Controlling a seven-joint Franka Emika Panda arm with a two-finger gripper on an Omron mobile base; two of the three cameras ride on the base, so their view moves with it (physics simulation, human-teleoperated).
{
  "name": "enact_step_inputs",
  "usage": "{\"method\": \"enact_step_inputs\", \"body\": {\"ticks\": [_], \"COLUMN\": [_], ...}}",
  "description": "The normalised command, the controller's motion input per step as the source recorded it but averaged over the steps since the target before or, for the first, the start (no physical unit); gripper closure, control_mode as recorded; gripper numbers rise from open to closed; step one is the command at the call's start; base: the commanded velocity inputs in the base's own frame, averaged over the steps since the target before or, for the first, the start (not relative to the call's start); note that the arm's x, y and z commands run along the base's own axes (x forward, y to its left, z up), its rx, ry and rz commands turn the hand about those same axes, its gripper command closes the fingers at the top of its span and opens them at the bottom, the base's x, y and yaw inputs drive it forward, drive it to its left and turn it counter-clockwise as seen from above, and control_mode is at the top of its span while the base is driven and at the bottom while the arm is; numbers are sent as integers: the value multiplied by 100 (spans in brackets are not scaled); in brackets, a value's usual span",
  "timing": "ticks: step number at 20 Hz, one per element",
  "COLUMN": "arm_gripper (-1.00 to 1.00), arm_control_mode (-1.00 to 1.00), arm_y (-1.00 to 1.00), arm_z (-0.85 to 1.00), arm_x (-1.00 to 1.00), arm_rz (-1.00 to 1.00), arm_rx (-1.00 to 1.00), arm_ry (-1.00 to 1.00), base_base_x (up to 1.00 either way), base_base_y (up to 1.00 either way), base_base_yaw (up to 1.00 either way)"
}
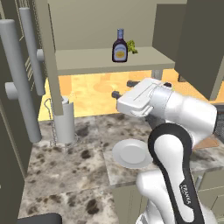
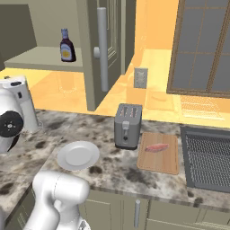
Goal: Pick the steak from the plate and place it on the cutting board. Then pick the condiment bottle from the cabinet and place it next to the cutting board.
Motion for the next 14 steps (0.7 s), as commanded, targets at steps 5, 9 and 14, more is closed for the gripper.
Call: {"method": "enact_step_inputs", "body": {"ticks": [5, 9, 14], "arm_gripper": [-100, -100, -100], "arm_control_mode": [-100, -100, -100], "arm_y": [0, 0, -12], "arm_z": [42, 28, 13], "arm_x": [0, 0, 0], "arm_rz": [-20, -12, -7], "arm_rx": [6, 3, 6], "arm_ry": [-16, -11, -5], "base_base_x": [0, 0, 0], "base_base_y": [0, 0, 0], "base_base_yaw": [0, 0, 0]}}
